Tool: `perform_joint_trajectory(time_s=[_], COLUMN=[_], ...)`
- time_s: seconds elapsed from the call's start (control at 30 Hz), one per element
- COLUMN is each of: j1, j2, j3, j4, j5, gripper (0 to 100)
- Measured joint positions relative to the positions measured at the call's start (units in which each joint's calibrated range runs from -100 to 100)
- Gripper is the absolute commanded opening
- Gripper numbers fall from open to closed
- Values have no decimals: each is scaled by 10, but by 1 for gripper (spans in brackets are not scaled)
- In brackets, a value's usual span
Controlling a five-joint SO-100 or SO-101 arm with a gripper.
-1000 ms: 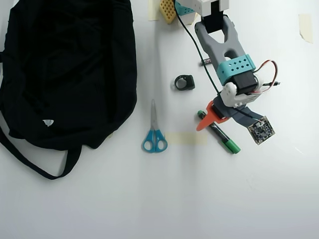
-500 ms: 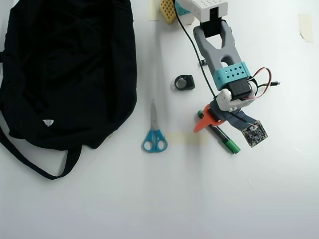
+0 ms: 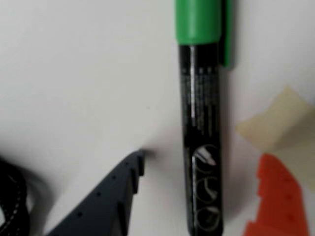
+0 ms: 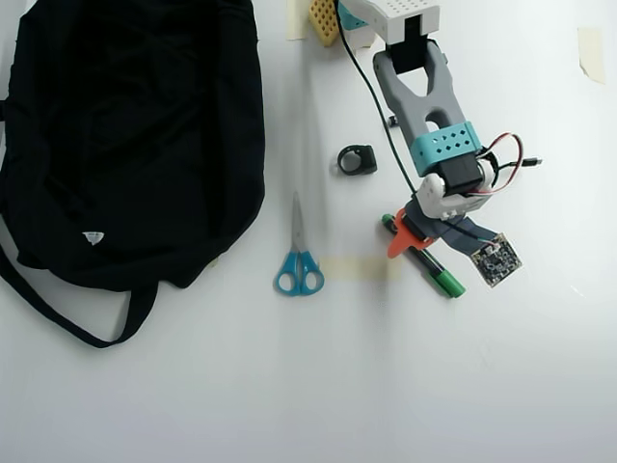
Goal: Put the green marker into the black bag
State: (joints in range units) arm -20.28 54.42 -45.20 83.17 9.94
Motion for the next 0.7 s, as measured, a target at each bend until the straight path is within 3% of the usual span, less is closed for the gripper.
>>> perform_joint_trajectory(time_s=[0.7], j1=[9], j2=[22], j3=[-15], j4=[-8], j5=[0], gripper=[5])
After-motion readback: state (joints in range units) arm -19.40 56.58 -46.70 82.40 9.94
